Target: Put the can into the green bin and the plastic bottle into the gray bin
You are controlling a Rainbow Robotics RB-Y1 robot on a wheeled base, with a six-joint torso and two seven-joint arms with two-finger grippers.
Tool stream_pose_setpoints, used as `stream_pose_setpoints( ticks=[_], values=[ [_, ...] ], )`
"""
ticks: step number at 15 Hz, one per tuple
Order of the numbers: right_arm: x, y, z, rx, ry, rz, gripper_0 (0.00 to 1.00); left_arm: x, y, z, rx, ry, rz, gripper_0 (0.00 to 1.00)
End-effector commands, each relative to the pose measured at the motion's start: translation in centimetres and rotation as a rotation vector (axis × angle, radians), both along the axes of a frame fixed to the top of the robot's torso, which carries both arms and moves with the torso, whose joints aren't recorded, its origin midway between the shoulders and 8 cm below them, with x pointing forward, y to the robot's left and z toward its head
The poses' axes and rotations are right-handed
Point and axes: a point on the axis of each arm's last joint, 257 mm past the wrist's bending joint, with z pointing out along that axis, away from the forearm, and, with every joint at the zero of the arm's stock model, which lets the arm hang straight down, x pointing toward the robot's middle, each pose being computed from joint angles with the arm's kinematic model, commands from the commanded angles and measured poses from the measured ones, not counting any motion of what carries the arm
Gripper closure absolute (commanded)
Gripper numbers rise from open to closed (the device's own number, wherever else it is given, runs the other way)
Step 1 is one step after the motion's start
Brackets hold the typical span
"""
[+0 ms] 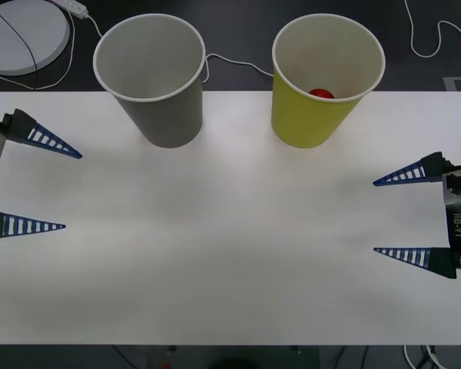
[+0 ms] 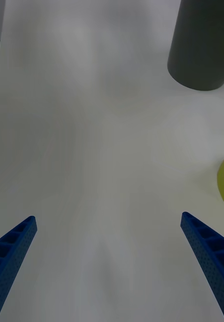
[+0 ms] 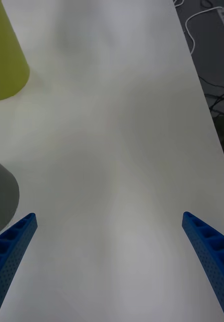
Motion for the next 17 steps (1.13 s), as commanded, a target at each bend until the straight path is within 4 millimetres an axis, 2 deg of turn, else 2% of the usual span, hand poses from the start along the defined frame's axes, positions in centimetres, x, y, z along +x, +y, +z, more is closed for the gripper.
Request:
stream_pose_setpoints(
  ticks=[1, 5, 17],
  values=[
    [0.00, 0.00, 0.00, 0.000, 0.000, 0.000, 0.00, -0.08, 0.67, -0.59, -0.004, 0.000, 0.023, 0.00],
    [0.00, 0.00, 0.00, 0.000, 0.000, 0.000, 0.00, 0.27, 1.53, -0.91, 0.029, -0.017, 0.048, 0.00],
    [0.00, 0.00, 0.00, 0.000, 0.000, 0.000, 0.00, 0.26, 0.96, -0.98, 0.007, -0.020, 0.040, 0.00]
  ],
)
